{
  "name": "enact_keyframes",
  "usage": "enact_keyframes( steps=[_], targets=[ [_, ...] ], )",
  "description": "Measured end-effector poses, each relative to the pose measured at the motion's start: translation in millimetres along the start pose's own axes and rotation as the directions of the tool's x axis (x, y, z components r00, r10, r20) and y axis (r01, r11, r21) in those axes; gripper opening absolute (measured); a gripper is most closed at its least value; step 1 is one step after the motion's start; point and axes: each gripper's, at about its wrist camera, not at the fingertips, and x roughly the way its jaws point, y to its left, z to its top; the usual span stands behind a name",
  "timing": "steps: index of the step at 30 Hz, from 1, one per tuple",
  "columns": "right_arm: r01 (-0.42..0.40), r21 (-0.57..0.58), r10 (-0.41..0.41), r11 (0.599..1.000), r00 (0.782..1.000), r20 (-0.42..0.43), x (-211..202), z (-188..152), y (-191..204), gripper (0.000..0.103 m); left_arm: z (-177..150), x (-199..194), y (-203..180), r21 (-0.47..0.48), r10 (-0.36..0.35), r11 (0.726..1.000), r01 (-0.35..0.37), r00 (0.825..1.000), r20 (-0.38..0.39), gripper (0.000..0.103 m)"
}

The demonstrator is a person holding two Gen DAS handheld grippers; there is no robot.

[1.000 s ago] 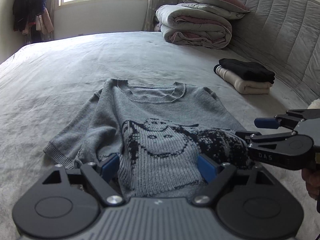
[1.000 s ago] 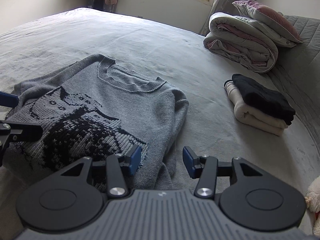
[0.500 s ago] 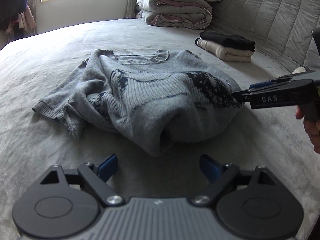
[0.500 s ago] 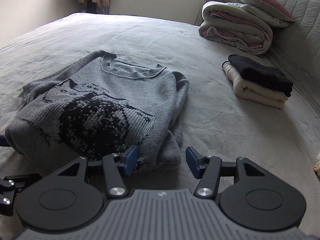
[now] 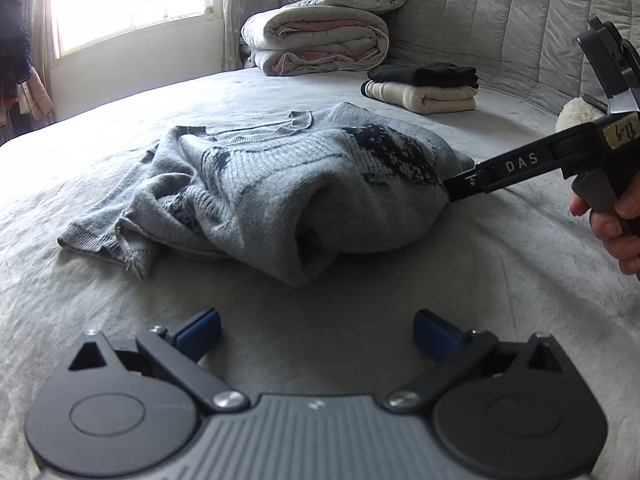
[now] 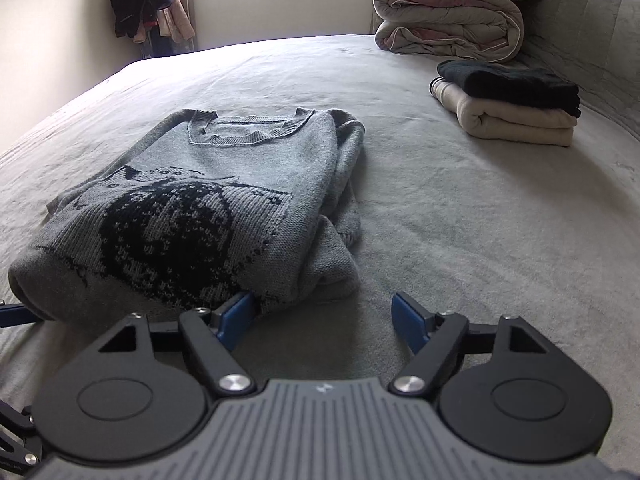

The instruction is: Fold clothes

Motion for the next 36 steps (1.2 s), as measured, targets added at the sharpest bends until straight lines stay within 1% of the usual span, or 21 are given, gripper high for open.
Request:
enact_keyframes(
  steps=[2, 4, 6, 9, 24, 36],
  targets=[
    [0.000, -0.026, 0.000, 1.000, 1.000, 0.004, 1, -5, 2, 0.084, 0, 0, -1, 0.003, 0.002, 1.000, -0.002, 1.000, 0.000, 0.103],
    [0.022, -0.093, -0.021, 0.995, 1.000, 0.014, 3, -10, 9, 0.086, 0, 0, -1, 0.004, 0.003, 1.000, -0.003, 1.000, 0.000, 0.103],
    [0.042, -0.113, -0.039, 0.993, 0.999, 0.030, 3, -13, 14, 0.087, 0, 0, -1, 0.004, 0.003, 1.000, -0.003, 1.000, 0.000, 0.103],
    [0.050, -0.096, -0.047, 0.994, 0.998, 0.032, 3, -13, 14, 0.088, -1, 0, -1, 0.004, 0.004, 1.000, -0.004, 1.000, 0.000, 0.103],
    [0.047, -0.107, -0.045, 0.993, 0.999, 0.020, 4, -12, 13, 0.090, 1, 0, -1, 0.005, 0.004, 1.000, -0.004, 1.000, -0.001, 0.103],
    [0.040, -0.082, -0.037, 0.996, 0.999, 0.033, 1, -15, 9, 0.093, 1, 0, -1, 0.005, 0.004, 1.000, -0.004, 1.000, -0.001, 0.103]
  ],
)
